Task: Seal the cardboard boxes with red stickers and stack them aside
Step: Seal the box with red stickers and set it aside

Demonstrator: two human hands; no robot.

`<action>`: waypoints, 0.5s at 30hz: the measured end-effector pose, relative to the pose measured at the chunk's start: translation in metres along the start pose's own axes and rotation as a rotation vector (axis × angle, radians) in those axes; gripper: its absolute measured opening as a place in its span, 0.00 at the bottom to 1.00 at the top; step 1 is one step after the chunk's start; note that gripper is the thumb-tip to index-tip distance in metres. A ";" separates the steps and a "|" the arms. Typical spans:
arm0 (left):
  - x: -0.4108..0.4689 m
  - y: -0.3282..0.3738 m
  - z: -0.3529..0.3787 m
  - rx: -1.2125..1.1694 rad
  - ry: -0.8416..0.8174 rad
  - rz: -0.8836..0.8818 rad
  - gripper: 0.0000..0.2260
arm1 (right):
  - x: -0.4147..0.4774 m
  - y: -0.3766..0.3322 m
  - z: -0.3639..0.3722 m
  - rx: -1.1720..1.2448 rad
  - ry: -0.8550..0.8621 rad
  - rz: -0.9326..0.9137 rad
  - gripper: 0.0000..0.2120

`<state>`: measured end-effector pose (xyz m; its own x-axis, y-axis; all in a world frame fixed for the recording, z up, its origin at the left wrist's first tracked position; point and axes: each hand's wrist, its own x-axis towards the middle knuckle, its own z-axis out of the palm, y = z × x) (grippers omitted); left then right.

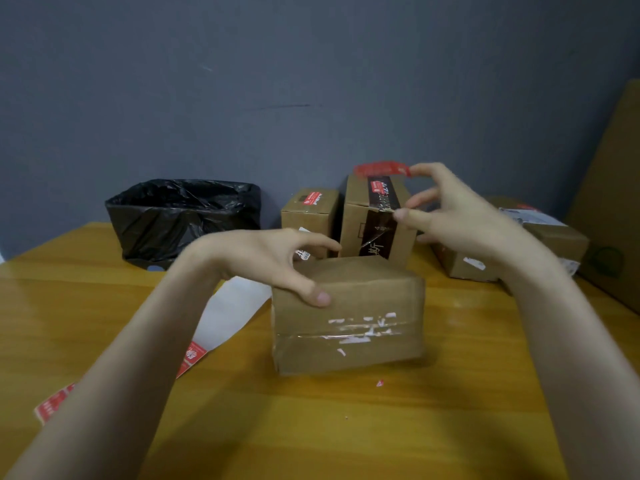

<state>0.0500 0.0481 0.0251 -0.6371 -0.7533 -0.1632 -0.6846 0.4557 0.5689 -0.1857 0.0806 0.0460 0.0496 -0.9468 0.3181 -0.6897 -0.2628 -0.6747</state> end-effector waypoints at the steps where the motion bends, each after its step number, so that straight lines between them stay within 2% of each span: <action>1: -0.003 -0.002 -0.003 -0.050 -0.026 0.018 0.38 | -0.002 -0.002 0.001 0.005 -0.086 0.015 0.36; 3: -0.005 -0.006 -0.004 -0.119 -0.086 0.031 0.34 | -0.008 -0.008 0.002 -0.034 -0.248 0.036 0.49; 5: -0.004 -0.007 -0.002 -0.176 -0.112 0.016 0.30 | -0.013 -0.013 0.003 -0.051 -0.333 0.048 0.54; 7: -0.003 -0.008 -0.004 -0.216 -0.094 -0.001 0.25 | -0.016 -0.016 0.003 -0.062 -0.369 0.056 0.55; 10: -0.003 -0.010 -0.006 -0.227 0.046 -0.033 0.15 | -0.014 -0.015 0.004 -0.101 -0.372 0.056 0.55; 15: 0.009 -0.006 0.003 -0.093 0.261 -0.089 0.14 | -0.010 -0.010 0.008 -0.073 -0.328 0.041 0.53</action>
<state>0.0470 0.0404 0.0179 -0.4551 -0.8904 -0.0098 -0.6906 0.3460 0.6350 -0.1734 0.0910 0.0439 0.2424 -0.9688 0.0525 -0.7454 -0.2206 -0.6290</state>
